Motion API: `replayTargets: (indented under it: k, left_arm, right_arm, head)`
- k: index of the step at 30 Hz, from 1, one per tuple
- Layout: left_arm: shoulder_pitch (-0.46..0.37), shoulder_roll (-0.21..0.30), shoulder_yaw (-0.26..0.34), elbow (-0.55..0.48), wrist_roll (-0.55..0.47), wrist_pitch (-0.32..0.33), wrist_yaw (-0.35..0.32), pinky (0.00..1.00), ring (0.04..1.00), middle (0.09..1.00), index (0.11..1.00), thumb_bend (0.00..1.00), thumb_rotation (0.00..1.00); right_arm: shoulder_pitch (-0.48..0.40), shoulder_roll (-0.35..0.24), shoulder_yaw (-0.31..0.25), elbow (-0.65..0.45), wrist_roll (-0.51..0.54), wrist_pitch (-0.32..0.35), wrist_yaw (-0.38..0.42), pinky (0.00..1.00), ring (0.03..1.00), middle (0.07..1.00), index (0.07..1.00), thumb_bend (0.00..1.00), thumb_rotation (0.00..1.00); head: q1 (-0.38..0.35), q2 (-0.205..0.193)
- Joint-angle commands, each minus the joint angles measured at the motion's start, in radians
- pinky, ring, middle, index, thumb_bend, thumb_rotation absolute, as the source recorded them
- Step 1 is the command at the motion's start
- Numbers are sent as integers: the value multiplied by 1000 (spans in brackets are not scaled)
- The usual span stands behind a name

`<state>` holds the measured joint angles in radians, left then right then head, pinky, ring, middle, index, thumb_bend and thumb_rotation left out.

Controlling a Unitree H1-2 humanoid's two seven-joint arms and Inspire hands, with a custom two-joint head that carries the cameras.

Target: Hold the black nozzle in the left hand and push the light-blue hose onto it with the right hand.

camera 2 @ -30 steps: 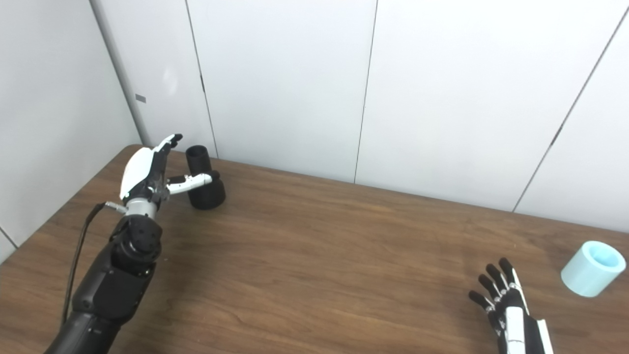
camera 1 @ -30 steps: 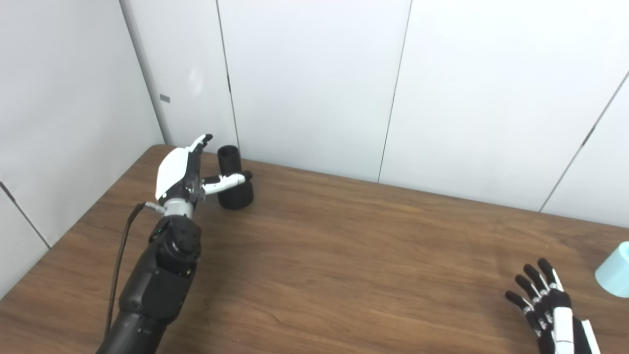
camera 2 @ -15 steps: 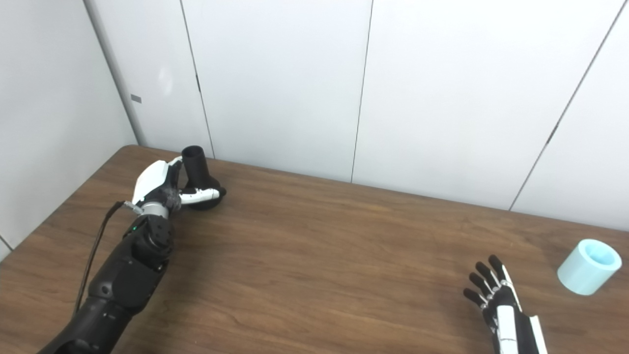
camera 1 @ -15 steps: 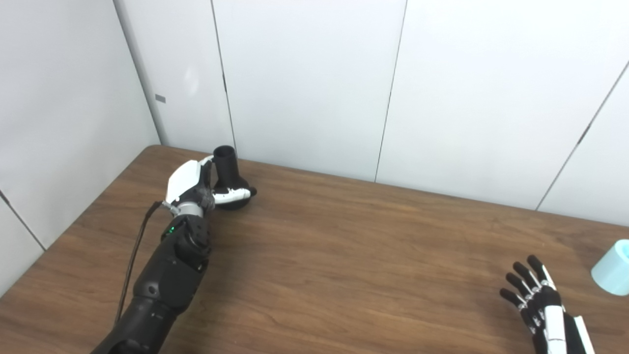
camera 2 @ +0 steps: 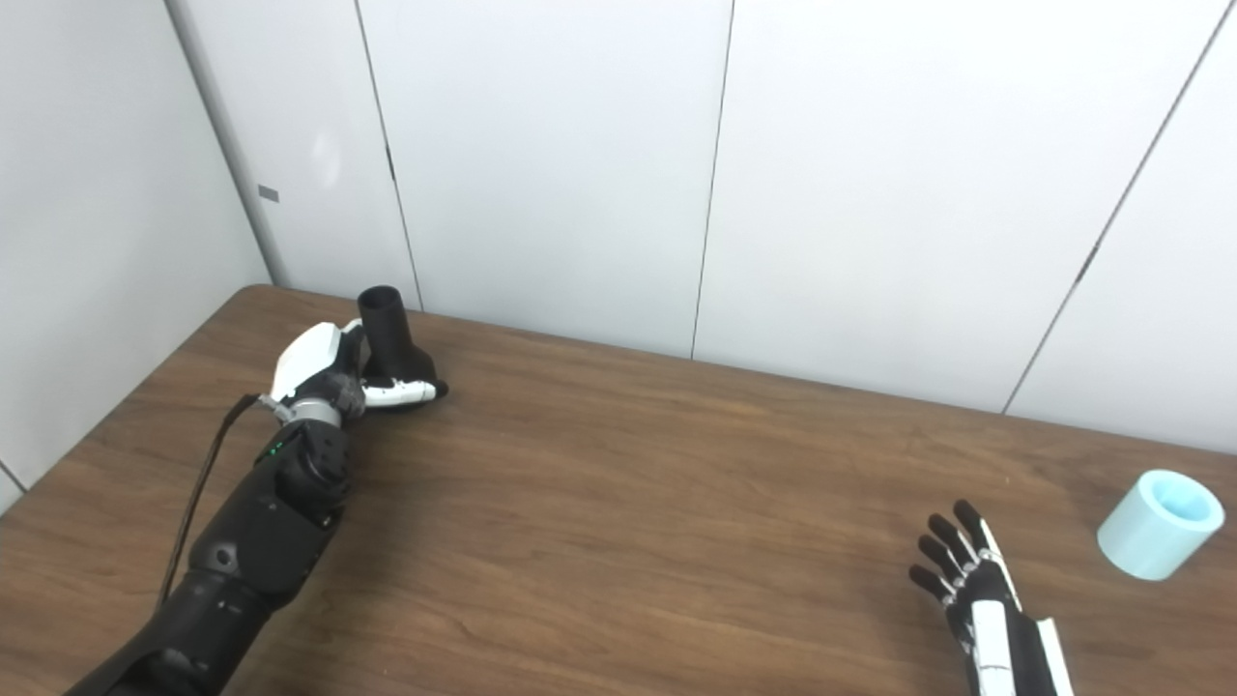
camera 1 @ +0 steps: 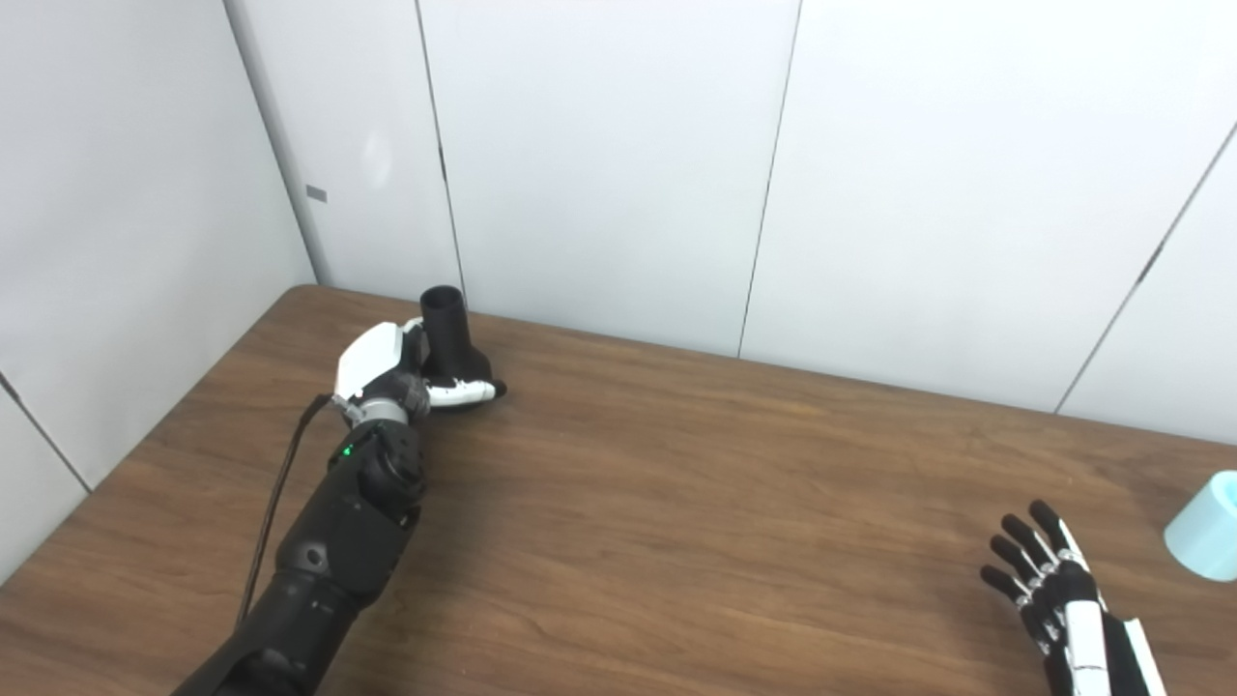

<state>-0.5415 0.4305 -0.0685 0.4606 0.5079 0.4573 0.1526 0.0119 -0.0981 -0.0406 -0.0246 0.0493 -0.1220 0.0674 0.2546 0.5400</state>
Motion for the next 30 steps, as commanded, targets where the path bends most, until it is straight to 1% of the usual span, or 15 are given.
replayTargets:
  k: [1, 2, 6, 9, 12, 15, 17, 20, 24, 26, 28, 30]
  left_arm:
    - [-45, 26, -3, -14, 9, -32, 11, 1000, 969, 909, 896, 948, 378]
    - [-45, 27, -5, -9, 8, -34, 9, 1000, 966, 908, 896, 946, 383]
    - [-47, 35, -23, 6, 16, -29, 2, 1000, 946, 896, 880, 933, 407]
    - [-50, 40, -31, 21, 18, -30, 5, 1000, 937, 887, 869, 936, 418]
    - [-54, 42, -31, 45, 9, -44, 9, 1000, 935, 879, 860, 935, 409]
    - [-53, 37, -25, 46, 4, -46, 13, 1000, 926, 861, 842, 927, 383]
    - [-52, 34, -24, 48, 4, -51, 18, 1000, 915, 851, 829, 920, 362]
    - [-52, 29, -27, 47, 6, -53, 21, 1000, 905, 841, 816, 917, 357]
    - [-61, 27, -36, 64, 8, -52, 19, 992, 896, 832, 808, 911, 361]
    - [-66, 27, -40, 77, 9, -57, 20, 939, 875, 818, 797, 901, 358]
    - [-69, 27, -38, 89, -1, -64, 15, 832, 828, 785, 776, 879, 346]
    - [-72, 22, -26, 102, -21, -78, 17, 735, 720, 698, 719, 856, 273]
  right_arm:
    - [62, -6, 7, 99, -17, -20, 2, 812, 884, 889, 913, 570, 1000]
    - [62, -7, 7, 98, -20, -21, 0, 812, 884, 886, 908, 580, 1000]
    - [64, -7, 9, 89, -34, -20, -3, 828, 889, 872, 924, 555, 1000]
    - [65, -6, 10, 83, -51, -19, -8, 822, 888, 868, 932, 548, 997]
    - [64, -5, 9, 82, -60, -16, -13, 818, 884, 862, 940, 564, 990]
    - [62, -5, 8, 86, -60, -25, -10, 823, 887, 863, 949, 552, 993]
    - [63, -5, 6, 85, -62, -30, -11, 822, 876, 850, 945, 500, 989]
    - [65, -6, 7, 81, -81, -31, -20, 812, 856, 831, 938, 440, 975]
    - [68, -5, 7, 78, -94, -35, -27, 771, 835, 817, 932, 430, 917]
    - [71, -4, 9, 71, -96, -31, -28, 763, 829, 810, 927, 425, 888]
    - [75, -2, 8, 63, -94, -22, -27, 771, 828, 803, 923, 416, 862]
    - [77, 0, 8, 59, -93, -18, -27, 780, 827, 795, 921, 419, 856]
  head:
    - [1, 0]
    - [1, 2]
    - [-1, 4]
    - [2, 5]
    - [0, 7]
    - [-4, 12]
    - [-3, 13]
    - [-2, 15]
    - [-5, 21]
    - [-7, 23]
    - [-7, 24]
    - [-7, 27]
